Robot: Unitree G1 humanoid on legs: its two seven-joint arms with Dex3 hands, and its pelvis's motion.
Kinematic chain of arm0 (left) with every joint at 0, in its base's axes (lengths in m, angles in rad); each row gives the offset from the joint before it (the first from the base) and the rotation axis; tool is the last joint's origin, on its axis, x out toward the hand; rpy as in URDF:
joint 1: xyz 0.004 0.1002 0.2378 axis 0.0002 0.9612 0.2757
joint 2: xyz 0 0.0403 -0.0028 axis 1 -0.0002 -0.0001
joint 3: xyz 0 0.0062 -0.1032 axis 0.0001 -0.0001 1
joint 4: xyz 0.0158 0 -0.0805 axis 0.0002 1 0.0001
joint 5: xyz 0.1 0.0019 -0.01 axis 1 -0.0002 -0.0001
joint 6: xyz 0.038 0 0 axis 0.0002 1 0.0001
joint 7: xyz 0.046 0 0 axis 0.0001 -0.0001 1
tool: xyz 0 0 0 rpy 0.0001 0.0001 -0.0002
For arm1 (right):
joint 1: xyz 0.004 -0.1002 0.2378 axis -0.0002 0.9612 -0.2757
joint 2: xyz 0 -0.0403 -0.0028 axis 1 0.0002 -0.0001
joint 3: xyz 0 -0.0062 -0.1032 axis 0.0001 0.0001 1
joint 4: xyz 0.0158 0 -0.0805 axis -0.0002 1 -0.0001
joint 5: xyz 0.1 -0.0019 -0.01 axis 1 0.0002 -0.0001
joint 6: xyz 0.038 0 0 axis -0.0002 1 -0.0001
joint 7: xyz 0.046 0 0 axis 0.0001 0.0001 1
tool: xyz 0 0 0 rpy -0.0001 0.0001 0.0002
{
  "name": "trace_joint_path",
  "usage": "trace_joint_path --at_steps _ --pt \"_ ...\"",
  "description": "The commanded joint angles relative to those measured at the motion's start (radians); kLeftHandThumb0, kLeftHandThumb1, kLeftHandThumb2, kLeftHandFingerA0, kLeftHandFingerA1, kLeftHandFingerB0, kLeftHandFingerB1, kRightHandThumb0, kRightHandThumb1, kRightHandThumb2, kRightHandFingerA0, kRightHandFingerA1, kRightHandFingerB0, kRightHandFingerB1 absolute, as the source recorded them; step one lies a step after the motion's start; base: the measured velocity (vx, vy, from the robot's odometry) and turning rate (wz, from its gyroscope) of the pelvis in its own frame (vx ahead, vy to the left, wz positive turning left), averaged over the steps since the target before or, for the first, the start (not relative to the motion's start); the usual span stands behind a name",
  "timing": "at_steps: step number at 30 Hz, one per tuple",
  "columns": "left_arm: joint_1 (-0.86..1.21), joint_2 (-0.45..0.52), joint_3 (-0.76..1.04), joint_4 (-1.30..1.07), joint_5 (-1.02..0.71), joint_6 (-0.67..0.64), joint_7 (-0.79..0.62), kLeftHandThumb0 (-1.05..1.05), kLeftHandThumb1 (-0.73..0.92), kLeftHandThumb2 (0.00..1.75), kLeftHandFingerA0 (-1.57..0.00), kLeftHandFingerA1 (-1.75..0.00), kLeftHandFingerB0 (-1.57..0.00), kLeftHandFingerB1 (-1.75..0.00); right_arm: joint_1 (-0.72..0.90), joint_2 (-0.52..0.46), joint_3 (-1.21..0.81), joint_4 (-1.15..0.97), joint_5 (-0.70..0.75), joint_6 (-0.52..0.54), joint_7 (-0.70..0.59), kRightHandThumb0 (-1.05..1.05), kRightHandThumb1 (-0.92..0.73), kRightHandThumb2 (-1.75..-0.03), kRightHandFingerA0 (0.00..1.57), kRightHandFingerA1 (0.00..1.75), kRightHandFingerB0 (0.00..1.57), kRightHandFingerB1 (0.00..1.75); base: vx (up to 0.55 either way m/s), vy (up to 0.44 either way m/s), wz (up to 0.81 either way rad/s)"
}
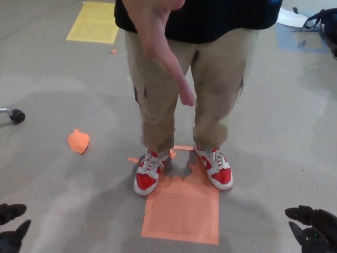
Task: The robot extends its right arm to grab a person's hand and shakes it
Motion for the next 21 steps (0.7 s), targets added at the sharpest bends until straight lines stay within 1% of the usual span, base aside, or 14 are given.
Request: trace_joint_path --at_steps 1,4,5,7,8,9,11,12,13,14,15,16,19,21 --pt "0.001 0.023 0.003 0.031 -0.023 -0.050 -0.046 -0.56 0.89 0.66 -0.22 -0.36 -0.18 -0.32 0.033 -0.002 -0.034 -0.038 0.033 -0.048 -0.006 -0.84 -0.82 -1.10 0.06 0.22 0.05 0.15 0.09 -0.007 0.02" --pt "0.003 0.026 0.005 0.039 -0.030 -0.056 -0.053 -0.56 0.90 0.66 -0.20 -0.35 -0.18 -0.32 0.065 0.011 -0.059 -0.156 0.036 -0.029 -0.038 -0.84 -0.83 -1.10 0.05 0.24 0.04 0.13 0.09 -0.005 0.01" --pt "0.000 0.027 0.002 0.043 -0.027 -0.052 -0.051 -0.32 0.65 1.14 -0.01 -0.48 -0.01 -0.47 0.093 0.011 -0.078 -0.286 0.049 -0.031 -0.043 -0.87 -0.83 -1.10 0.06 0.25 0.05 0.11 0.09 -0.005 0.01" --pt "-0.005 0.026 0.002 0.049 -0.029 -0.052 -0.056 -0.32 0.66 1.15 0.00 -0.48 0.00 -0.47 0.116 0.011 -0.095 -0.425 0.052 0.002 -0.041 -0.88 -0.84 -1.11 0.06 0.25 0.05 0.11 0.04 -0.002 0.01" --pt "-0.005 0.026 0.003 0.049 -0.030 -0.047 -0.058 -0.33 0.65 1.15 0.00 -0.48 0.00 -0.47 0.131 0.010 -0.105 -0.555 0.054 0.049 -0.028 -0.89 -0.85 -1.12 0.06 0.27 0.05 0.11 0.00 0.000 0.00" --pt "-0.004 0.027 0.002 0.051 -0.029 -0.054 -0.060 -0.33 0.64 1.14 0.00 -0.48 0.00 -0.47 0.133 0.008 -0.107 -0.623 0.049 0.072 -0.021 -0.90 -0.86 -1.15 0.04 0.27 0.03 0.10 0.00 0.000 0.00" --pt "0.000 0.028 0.003 0.052 -0.032 -0.059 -0.067 -0.33 0.65 1.14 0.00 -0.48 0.00 -0.47 0.121 0.007 -0.110 -0.781 0.048 0.144 0.012 -0.90 -0.85 -1.16 0.01 0.19 0.00 0.08 0.00 0.000 0.00" --pt "0.001 0.027 0.006 0.051 -0.035 -0.057 -0.069 -0.33 0.64 1.14 0.00 -0.48 0.00 -0.47 0.106 0.009 -0.112 -0.852 0.059 0.185 0.035 -0.87 -0.81 -1.14 0.06 0.29 0.00 0.12 0.00 0.000 0.00" --pt "0.001 0.026 0.007 0.051 -0.036 -0.054 -0.068 -0.33 0.64 1.14 0.00 -0.48 0.00 -0.47 0.093 0.010 -0.114 -0.902 0.067 0.211 0.052 -0.87 -0.81 -1.14 0.06 0.29 0.00 0.12 0.00 0.000 0.00" --pt "0.002 0.026 0.007 0.049 -0.036 -0.056 -0.064 -0.33 0.64 1.14 -0.01 -0.48 -0.01 -0.47 0.077 0.010 -0.110 -0.969 0.063 0.268 0.072 -0.91 -0.84 -1.15 0.01 0.19 0.00 0.08 0.00 0.000 0.00" --pt "0.002 0.025 0.008 0.051 -0.037 -0.059 -0.066 -0.32 0.66 1.15 0.00 -0.48 0.00 -0.47 0.041 0.006 -0.097 -1.024 0.039 0.318 0.094 -0.90 -0.86 -1.17 0.00 0.15 0.00 0.10 0.00 0.000 0.00" --pt "-0.001 0.027 0.004 0.053 -0.033 -0.060 -0.065 -0.33 0.66 1.15 0.00 -0.48 0.00 -0.47 -0.036 0.000 -0.070 -1.104 -0.002 0.376 0.132 -0.90 -0.87 -1.17 0.00 0.16 0.00 0.11 0.00 0.000 0.00" --pt "0.002 0.026 0.005 0.048 -0.035 -0.059 -0.067 -0.32 0.66 1.15 0.00 -0.48 0.00 -0.47 -0.109 -0.006 -0.041 -1.150 -0.033 0.422 0.176 -0.90 -0.88 -1.18 0.00 0.16 0.00 0.11 0.00 0.000 0.00" --pt "0.007 0.026 0.004 0.044 -0.034 -0.054 -0.066 -0.31 0.69 1.16 -0.01 -0.48 -0.01 -0.48 -0.157 0.013 -0.026 -1.157 -0.031 0.452 0.185 -0.91 -0.86 -1.17 0.00 0.18 0.00 0.11 0.00 0.000 0.00"
